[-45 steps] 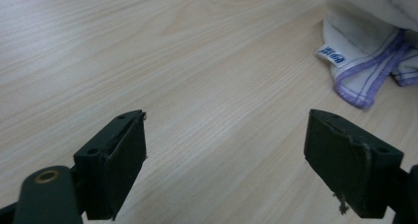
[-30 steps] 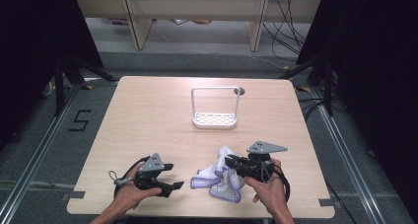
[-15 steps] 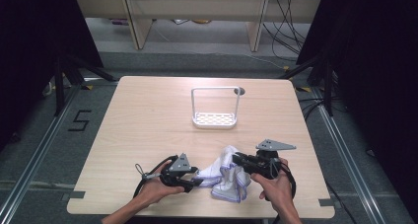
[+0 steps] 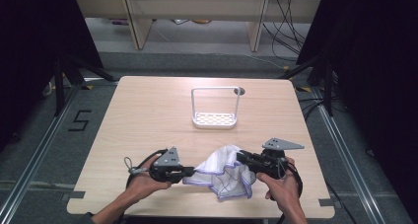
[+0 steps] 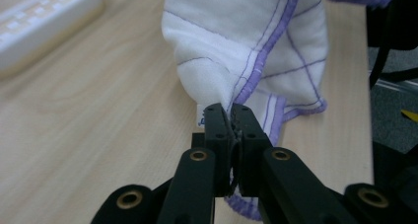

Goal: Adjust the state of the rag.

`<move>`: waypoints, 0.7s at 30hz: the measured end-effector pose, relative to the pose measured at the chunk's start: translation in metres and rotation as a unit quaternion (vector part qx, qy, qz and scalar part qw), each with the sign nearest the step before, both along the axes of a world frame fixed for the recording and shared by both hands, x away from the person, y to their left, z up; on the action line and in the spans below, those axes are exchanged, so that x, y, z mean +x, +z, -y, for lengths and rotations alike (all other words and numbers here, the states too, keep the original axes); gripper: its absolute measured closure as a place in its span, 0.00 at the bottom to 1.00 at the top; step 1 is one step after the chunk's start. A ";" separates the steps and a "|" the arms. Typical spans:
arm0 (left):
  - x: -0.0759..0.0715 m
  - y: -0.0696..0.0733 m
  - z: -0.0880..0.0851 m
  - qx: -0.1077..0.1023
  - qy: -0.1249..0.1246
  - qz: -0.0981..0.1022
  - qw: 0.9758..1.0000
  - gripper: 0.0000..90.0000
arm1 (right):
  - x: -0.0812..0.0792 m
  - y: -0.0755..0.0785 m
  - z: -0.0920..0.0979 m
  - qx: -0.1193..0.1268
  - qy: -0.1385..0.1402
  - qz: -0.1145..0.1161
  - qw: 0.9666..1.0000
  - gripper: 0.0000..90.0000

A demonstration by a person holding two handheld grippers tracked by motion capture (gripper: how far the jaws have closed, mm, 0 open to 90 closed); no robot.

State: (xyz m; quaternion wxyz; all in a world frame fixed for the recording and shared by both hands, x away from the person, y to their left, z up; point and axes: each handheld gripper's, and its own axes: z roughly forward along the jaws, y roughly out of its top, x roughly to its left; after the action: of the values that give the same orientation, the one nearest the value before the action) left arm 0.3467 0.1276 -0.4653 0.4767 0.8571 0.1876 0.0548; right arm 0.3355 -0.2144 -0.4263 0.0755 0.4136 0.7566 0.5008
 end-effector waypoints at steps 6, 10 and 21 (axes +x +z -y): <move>-0.009 0.042 -0.030 -0.046 -0.006 -0.017 0.999 0.96 | -0.013 0.015 0.001 0.020 0.020 0.006 1.000 0.89; -0.011 0.061 -0.040 -0.063 -0.015 -0.028 0.998 0.96 | -0.017 0.020 -0.002 0.045 0.041 -0.006 0.998 0.89; 0.051 0.004 -0.023 -0.015 0.047 -0.065 0.997 0.96 | 0.017 -0.021 -0.009 -0.024 0.036 -0.080 0.996 0.86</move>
State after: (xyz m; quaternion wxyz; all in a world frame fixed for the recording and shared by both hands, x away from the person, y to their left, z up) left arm 0.3973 0.1508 -0.4613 0.4735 0.8416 0.2592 0.0183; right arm 0.3522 -0.2051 -0.4472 0.0061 0.4227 0.7867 0.4500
